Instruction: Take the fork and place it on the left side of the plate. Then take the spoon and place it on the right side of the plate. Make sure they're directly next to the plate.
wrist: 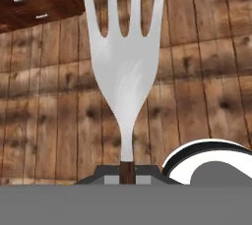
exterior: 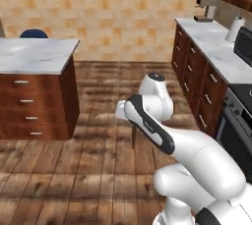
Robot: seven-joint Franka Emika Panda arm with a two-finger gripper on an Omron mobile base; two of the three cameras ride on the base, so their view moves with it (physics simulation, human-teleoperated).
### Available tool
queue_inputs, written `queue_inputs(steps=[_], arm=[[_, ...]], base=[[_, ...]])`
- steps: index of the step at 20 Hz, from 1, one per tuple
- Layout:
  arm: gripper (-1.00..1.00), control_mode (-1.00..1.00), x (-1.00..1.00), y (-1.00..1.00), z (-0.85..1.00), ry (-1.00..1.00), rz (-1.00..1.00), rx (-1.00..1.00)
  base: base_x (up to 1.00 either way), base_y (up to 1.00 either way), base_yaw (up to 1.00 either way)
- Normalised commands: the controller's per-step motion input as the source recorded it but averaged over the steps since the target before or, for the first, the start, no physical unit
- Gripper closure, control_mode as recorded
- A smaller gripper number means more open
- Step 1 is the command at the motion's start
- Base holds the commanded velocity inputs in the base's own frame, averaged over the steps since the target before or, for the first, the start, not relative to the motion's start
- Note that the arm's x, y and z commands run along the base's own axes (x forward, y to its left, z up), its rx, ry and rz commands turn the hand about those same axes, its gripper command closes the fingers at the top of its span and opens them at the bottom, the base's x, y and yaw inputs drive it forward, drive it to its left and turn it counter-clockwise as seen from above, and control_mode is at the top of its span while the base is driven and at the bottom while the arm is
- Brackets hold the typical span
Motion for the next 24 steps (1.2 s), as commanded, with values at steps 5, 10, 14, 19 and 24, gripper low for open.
queue_inputs(steps=[5, 10, 14, 19, 24], arm=[[1.00, 1.00, 0.00, 0.00, 0.00, 0.00, 0.00, 0.00], [1.00, 1.00, 0.00, 0.00, 0.00, 0.00, 0.00, 0.00], [1.00, 1.00, 0.00, 0.00, 0.00, 0.00, 0.00, 0.00], [1.00, 1.00, 0.00, 0.00, 0.00, 0.00, 0.00, 0.00], [1.00, 1.00, 0.00, 0.00, 0.00, 0.00, 0.00, 0.00]], base=[[0.41, 0.00, 0.68], [0.58, 0.00, 0.56], [0.80, -0.04, 0.29], [0.88, -0.19, 0.04], [0.87, -0.26, 0.00]])
